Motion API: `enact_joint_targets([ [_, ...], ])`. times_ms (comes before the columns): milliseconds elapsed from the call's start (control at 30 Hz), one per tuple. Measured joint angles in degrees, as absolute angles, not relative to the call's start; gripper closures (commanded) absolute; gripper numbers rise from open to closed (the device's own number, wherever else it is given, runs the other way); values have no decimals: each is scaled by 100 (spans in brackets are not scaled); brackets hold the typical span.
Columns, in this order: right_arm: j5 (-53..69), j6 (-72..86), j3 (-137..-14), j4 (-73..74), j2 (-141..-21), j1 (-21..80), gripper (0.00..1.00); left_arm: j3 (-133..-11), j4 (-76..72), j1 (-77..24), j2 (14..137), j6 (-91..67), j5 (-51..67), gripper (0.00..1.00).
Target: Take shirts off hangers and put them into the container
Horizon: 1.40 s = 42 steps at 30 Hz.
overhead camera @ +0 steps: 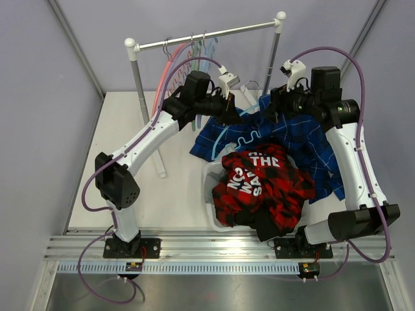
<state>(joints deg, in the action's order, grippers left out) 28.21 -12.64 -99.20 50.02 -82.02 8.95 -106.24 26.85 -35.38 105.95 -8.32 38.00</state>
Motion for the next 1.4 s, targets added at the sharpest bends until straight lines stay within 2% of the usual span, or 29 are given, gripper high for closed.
enact_joint_targets([
  [300,1905,-1149,-9839,4659,-8071,893,27,-10556,2657,-3538,10449,-895,3752,100],
  [400,1992,-1013,-9841,4582,-8053,895,33,-10527,2650,-3538,10440,-899,3752,100],
  [433,2080,-969,-9841,4565,-8068,895,41,-10525,2648,-3538,10440,-899,3752,100],
  [533,2390,-788,-9878,4536,-8202,895,54,-10521,2646,-3538,10422,-895,3750,100],
  [600,2558,-727,-9953,4539,-8372,895,70,-10468,2639,-3538,10381,-888,3747,100],
  [633,2624,-696,-9985,4545,-8460,895,79,-10429,2652,-3538,10348,-880,3741,100],
  [667,2661,-681,-9996,4554,-8525,895,100,-10388,2650,-3538,10315,-854,3728,100],
  [833,2596,-663,-9994,4541,-8532,895,100,-10202,2696,-3538,10134,-670,3597,100],
  [1033,1802,-932,-9874,4082,-7841,722,100,-9918,2689,-3540,9894,-423,3428,100],
  [1200,1540,-1129,-9876,3721,-7505,-137,100,-9625,2740,-3538,9596,-268,3308,100],
  [1400,1562,-1448,-9784,3601,-7758,-1221,100,-9428,2906,-3538,9105,8,3028,100],
])
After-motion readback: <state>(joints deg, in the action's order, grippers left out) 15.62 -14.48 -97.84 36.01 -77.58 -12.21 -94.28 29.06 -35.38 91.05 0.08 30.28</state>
